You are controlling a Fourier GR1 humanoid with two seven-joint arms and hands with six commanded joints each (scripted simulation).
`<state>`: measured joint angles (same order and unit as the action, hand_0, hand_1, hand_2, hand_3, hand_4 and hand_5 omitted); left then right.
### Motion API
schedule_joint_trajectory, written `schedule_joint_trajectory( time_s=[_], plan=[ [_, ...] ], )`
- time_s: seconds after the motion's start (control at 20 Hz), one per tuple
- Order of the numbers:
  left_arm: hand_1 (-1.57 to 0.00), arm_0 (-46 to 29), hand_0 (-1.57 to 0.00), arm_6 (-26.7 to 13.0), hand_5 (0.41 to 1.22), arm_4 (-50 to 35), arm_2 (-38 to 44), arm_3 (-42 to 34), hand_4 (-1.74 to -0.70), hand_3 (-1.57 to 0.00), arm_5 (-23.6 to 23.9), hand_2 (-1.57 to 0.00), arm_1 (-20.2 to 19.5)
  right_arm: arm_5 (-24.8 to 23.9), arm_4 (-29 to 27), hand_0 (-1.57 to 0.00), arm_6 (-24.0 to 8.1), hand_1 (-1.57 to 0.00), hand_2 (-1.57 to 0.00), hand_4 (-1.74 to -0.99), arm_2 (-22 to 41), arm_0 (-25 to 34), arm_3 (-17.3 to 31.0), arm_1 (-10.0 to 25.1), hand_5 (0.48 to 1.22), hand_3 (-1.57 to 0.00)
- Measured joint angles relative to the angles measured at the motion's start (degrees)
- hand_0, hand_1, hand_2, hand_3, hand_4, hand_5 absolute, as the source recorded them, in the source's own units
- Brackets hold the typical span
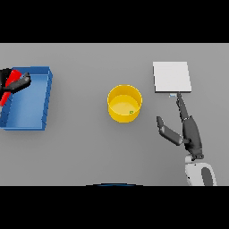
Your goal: Pick up the red beaker and tilt it to pour out 1 green nut into yellow bowl. Pick up the yellow bowl and place it on the metallic measuring scale.
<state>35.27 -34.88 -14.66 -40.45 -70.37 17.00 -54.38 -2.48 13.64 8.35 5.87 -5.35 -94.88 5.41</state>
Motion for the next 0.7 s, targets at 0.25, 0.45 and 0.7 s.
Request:
schedule_joint_trajectory(
  time_s=[0.25,0.45,0.7],
  plan=[
    [-0.13,0.16,-0.16,1.77,0.678,-1.45,0.43,1.47,-0.8,-0.12,-2.0,-0.13,1.02,0.35,0.35,0.0,-0.57,0.0,0.0,-1.187,0.72,-0.98,-0.75,-0.23,0.663,0.0],
    [-0.05,0.72,-0.06,4.27,0.674,-1.48,1.52,2.24,-0.79,-0.05,0.07,-0.05,2.14,-1.11,3.08,0.0,-2.45,0.0,0.0,-1.203,1.45,0.68,0.05,-0.32,0.66,0.0],
    [-0.02,0.21,-0.02,6.07,0.693,-1.56,2.03,1.79,-0.78,-0.02,1.65,-0.02,2.45,2.76,5.35,0.0,-1.38,0.0,0.0,-1.202,3.74,3.88,0.2,3.07,0.709,0.0]
  ],
)
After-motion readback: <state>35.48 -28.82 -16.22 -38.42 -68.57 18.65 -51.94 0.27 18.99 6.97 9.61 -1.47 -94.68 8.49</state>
